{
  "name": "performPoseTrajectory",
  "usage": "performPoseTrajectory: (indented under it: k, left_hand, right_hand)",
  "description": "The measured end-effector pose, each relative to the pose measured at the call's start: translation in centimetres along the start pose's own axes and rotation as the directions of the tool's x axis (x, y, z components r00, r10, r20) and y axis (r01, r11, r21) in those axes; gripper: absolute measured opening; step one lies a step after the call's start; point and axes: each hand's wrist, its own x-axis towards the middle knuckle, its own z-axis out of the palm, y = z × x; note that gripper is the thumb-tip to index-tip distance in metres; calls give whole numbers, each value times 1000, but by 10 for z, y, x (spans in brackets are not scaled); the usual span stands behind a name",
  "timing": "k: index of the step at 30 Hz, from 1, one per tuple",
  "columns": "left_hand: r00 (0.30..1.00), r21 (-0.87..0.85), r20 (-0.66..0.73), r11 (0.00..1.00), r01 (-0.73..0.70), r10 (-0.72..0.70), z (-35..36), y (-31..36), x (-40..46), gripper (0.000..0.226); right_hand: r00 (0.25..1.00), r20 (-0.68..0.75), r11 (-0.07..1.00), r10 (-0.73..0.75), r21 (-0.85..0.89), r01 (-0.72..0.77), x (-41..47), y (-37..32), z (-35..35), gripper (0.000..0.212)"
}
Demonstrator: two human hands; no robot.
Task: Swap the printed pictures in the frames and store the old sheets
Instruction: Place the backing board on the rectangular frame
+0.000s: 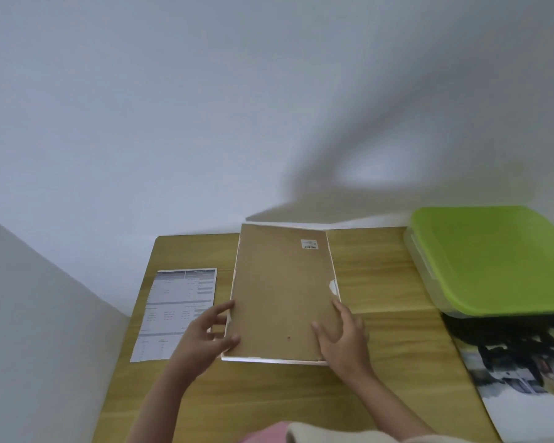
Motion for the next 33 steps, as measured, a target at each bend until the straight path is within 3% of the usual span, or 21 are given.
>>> performPoseTrajectory:
  k: [3, 6, 9, 11, 15, 19, 25, 33]
  left_hand:
    - [998, -50, 33, 998, -48, 50, 2, 17, -13, 66]
    - [989, -83, -39, 986, -148, 145, 14, 32, -29, 62]
    - [963, -17, -122, 970, -244, 240, 32, 44, -44, 61]
    - [944, 25, -163, 957, -288, 288, 41, 48, -51, 62]
    - [914, 63, -213, 939, -339, 344, 54, 52, -63, 64]
    - [881, 99, -203, 904, -416, 427, 71, 66, -79, 59]
    - [852, 115, -159, 866, -486, 499, 86, 78, -87, 48]
    - [911, -87, -60, 907, -412, 408, 97, 73, -82, 48]
  right_hand:
    - [999, -8, 998, -43, 36, 43, -5, 4, -6, 64]
    - [997, 10, 997, -71, -2, 71, -5, 6, -15, 64]
    - [981, 18, 981, -194, -19, 195, -4, -10, -26, 59]
    - [964, 72, 964, -257, 84, 251, -3, -34, -35, 56]
    - [899, 233, 905, -370, 309, 292, -3, -90, -54, 62]
    - [808, 310, 863, -501, 248, 440, -2, -129, -70, 64]
    - [880, 197, 884, -432, 288, 369, -4, -138, -75, 73]
    - [959, 67, 915, -276, 325, 241, -3, -119, -72, 73]
